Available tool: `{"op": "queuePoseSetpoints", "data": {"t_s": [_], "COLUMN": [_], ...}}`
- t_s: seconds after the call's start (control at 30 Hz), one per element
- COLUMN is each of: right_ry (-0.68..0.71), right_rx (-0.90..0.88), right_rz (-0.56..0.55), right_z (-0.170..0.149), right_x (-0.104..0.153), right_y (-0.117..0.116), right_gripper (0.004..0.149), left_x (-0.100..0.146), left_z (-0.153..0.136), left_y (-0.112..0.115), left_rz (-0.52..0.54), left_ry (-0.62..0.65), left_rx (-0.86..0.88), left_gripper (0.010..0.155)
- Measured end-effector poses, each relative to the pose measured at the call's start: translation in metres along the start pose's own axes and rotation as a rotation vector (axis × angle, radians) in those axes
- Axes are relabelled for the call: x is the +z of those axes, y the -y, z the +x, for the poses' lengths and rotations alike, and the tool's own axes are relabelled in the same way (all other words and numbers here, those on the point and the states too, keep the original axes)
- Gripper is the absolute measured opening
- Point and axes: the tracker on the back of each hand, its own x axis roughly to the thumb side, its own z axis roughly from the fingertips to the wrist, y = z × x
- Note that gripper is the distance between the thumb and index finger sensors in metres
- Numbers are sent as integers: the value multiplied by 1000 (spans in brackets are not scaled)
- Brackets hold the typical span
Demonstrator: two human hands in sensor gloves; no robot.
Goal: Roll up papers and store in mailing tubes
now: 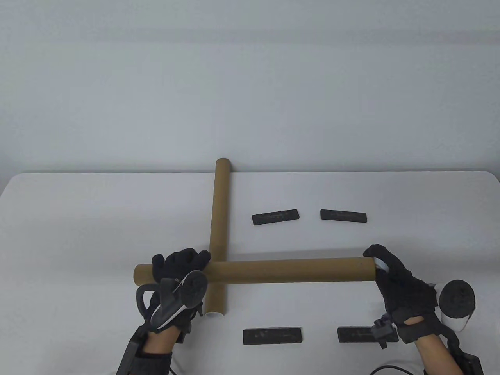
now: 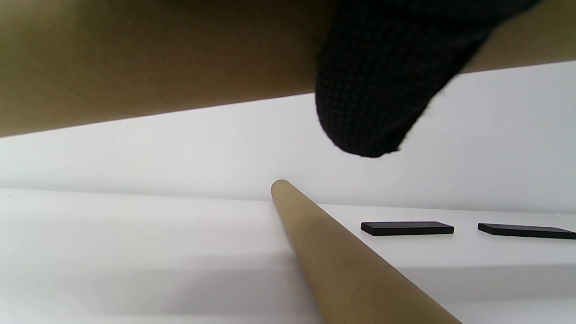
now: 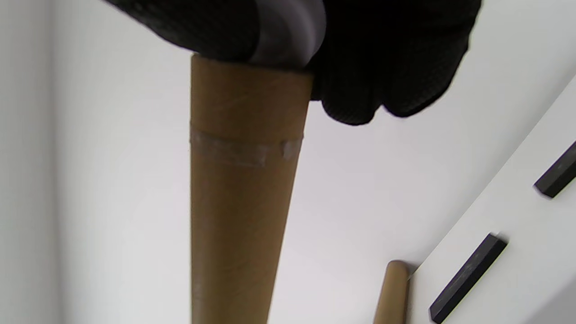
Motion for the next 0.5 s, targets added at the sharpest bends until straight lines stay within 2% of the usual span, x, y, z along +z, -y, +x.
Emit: {"op": "queuePoseSetpoints", "data": {"t_s": [0.23, 0.5], "right_ry": [16, 26], "right_rx": [-180, -79], "right_rz": [110, 154], "right_z": [2, 5], "right_x": [1, 4], "right_y": [-13, -29], "right_gripper": [67, 89], "left_x": [0, 3], "left_z": [1, 8], "left_y": [1, 0], "left_rz": [-3, -3], "left_ry": [-6, 14], "left_rx": [-1, -6], "left_gripper": [75, 75]}}
